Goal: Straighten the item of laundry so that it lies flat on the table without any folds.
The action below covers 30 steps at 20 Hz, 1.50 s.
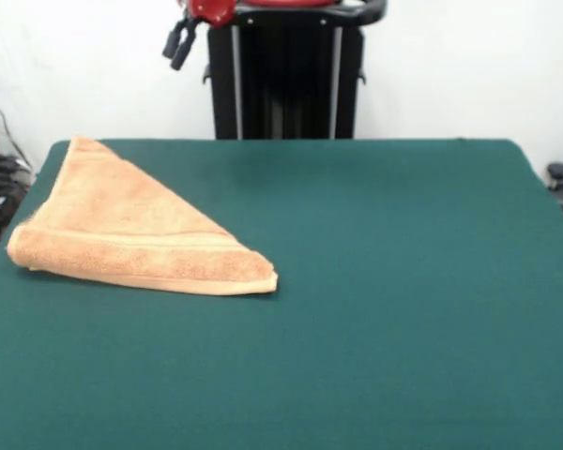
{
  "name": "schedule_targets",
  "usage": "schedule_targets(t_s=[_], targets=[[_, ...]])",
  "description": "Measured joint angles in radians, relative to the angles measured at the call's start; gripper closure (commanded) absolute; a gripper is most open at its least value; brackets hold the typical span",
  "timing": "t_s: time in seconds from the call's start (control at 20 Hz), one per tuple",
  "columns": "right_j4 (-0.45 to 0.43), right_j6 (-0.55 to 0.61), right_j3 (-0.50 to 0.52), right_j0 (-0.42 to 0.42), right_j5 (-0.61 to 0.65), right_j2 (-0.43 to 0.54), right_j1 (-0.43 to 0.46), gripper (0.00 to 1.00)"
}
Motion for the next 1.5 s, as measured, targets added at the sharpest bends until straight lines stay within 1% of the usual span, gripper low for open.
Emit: schedule_targets(t_s=[0.1, 0.15, 0.3, 0.35, 0.4, 0.55, 0.6, 0.85, 0.95, 1.15, 1.2, 1.5], targets=[[-0.01, 0.0, 0.002, -0.017, 0.055, 0.015, -0.045, 0.0], [-0.013, 0.0, 0.0, -0.028, 0.167, 0.033, -0.118, 0.0], [-0.014, 0.0, -0.007, -0.024, 0.279, 0.042, -0.177, 0.0], [-0.014, 0.0, -0.016, -0.021, 0.354, 0.046, -0.209, 0.0], [-0.016, 0.0, -0.028, -0.017, 0.411, 0.047, -0.228, 0.0], [-0.028, 0.0, -0.058, -0.016, 0.482, 0.047, -0.244, 0.0], [-0.044, 0.0, -0.094, -0.017, 0.52, 0.047, -0.242, 0.0], [-0.098, 0.0, -0.199, -0.018, 0.534, 0.047, -0.209, 0.0], [-0.129, 0.0, -0.267, -0.011, 0.534, 0.042, -0.174, 0.0], [-0.179, 0.0, -0.37, 0.005, 0.534, 0.026, -0.113, 0.0], [-0.202, 0.0, -0.418, 0.008, 0.533, 0.023, -0.084, 0.0], [-0.256, 0.0, -0.55, 0.007, 0.533, 0.023, -0.001, 0.0]])
